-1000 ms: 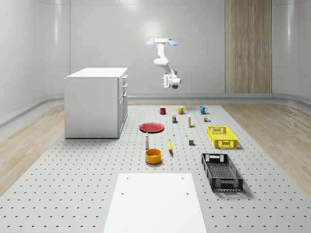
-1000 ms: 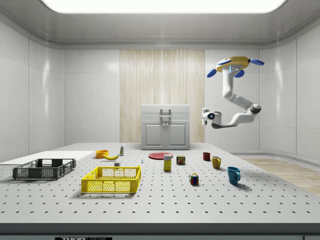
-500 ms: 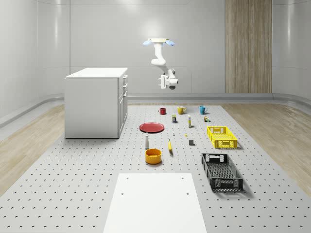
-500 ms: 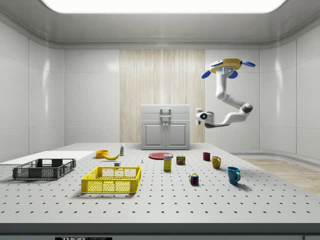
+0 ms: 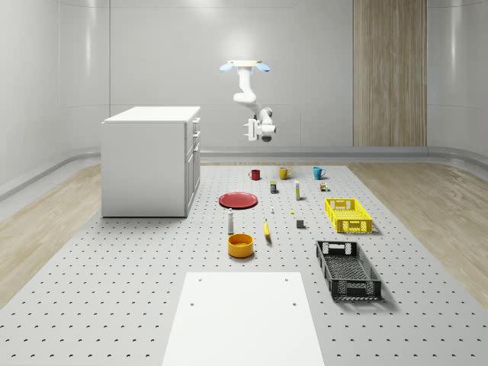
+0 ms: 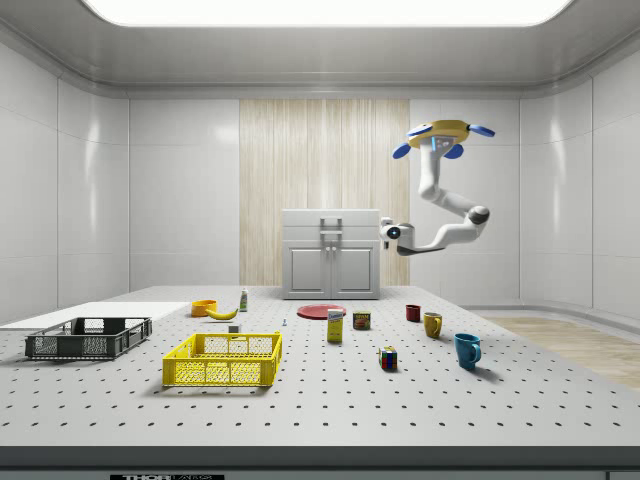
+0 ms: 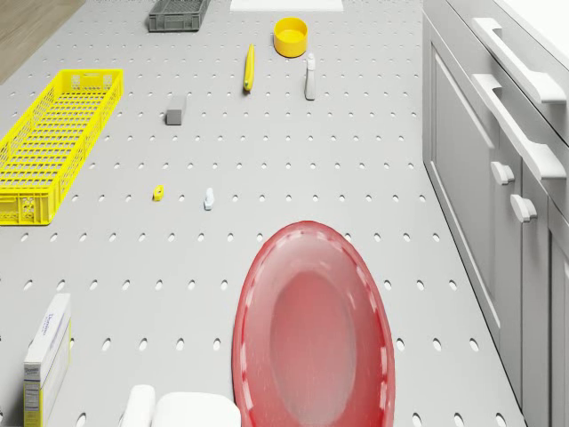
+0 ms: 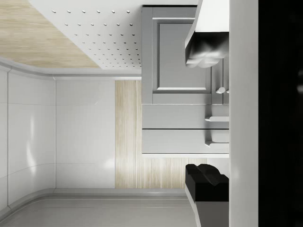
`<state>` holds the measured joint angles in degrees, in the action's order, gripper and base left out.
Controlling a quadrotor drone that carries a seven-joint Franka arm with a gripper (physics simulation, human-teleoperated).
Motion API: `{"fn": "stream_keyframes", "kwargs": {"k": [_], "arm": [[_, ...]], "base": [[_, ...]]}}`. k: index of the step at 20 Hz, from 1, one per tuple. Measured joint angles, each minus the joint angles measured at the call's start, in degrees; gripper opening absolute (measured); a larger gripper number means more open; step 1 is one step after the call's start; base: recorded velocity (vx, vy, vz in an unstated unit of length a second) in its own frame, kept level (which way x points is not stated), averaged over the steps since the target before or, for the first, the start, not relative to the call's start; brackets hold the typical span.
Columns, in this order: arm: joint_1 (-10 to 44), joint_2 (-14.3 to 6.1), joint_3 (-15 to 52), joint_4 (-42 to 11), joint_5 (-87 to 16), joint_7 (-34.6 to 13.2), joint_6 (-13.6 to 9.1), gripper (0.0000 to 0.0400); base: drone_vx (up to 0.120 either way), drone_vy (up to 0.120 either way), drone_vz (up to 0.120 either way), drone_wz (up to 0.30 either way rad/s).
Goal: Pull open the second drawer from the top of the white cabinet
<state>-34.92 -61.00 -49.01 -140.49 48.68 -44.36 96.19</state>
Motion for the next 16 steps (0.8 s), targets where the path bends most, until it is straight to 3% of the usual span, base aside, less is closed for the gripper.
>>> {"fn": "stream_keyframes", "kwargs": {"k": [16], "arm": [[-2.23, -2.41, -0.72, -0.31, -1.93, -1.60, 2.10, 0.0300]], "base": [[0.120, -0.013, 0.000, 0.000]]}}
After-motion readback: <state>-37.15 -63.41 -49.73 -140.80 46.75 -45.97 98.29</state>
